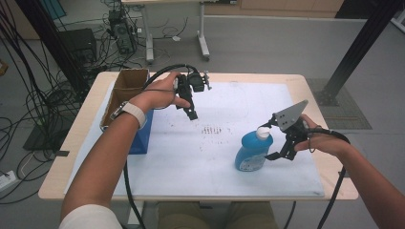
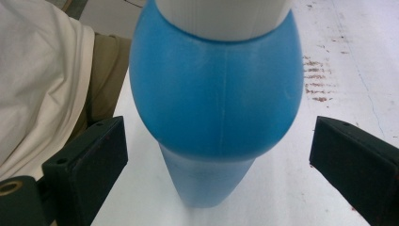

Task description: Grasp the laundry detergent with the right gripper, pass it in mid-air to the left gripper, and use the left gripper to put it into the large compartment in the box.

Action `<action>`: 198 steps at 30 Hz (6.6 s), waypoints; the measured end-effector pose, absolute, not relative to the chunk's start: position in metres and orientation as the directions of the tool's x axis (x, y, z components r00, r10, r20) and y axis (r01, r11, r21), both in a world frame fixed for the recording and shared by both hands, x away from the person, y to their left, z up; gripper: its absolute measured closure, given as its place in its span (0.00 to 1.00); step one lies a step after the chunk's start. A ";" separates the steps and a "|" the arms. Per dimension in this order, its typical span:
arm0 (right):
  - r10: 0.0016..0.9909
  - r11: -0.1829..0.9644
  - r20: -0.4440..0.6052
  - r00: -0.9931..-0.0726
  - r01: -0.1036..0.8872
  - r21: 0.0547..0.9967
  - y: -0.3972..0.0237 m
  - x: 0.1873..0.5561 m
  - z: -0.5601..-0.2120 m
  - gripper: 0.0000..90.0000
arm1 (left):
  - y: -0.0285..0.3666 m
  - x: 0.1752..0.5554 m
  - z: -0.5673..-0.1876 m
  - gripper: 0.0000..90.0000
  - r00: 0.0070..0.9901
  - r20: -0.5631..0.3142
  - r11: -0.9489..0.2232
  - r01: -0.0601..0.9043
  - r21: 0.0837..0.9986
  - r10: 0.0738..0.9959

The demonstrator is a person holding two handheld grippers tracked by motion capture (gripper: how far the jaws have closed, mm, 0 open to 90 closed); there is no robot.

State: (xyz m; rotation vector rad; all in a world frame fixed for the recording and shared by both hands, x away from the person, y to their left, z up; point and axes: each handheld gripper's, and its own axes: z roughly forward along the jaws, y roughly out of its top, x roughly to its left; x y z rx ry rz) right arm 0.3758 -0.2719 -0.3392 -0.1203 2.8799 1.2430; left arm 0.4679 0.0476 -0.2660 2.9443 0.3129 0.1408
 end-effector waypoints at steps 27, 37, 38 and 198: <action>-0.052 0.672 -0.040 -0.998 -0.065 0.737 -0.274 0.375 -0.340 0.05 | 0.048 0.467 -0.266 0.10 0.971 0.079 -0.959 0.209 0.193 0.227; -0.055 0.672 -0.035 -0.998 -0.063 0.738 -0.273 0.376 -0.341 0.05 | 0.049 0.467 -0.266 0.10 0.970 0.079 -0.958 0.210 0.194 0.228; -0.055 0.672 -0.035 -0.998 -0.063 0.738 -0.273 0.376 -0.341 0.05 | 0.049 0.468 -0.266 0.10 0.971 0.080 -0.959 0.207 0.192 0.225; -0.043 0.635 -0.010 -0.999 -0.035 0.772 -0.275 0.373 -0.353 0.06 | 0.050 0.469 -0.269 0.10 0.968 0.085 -0.957 0.217 0.192 0.237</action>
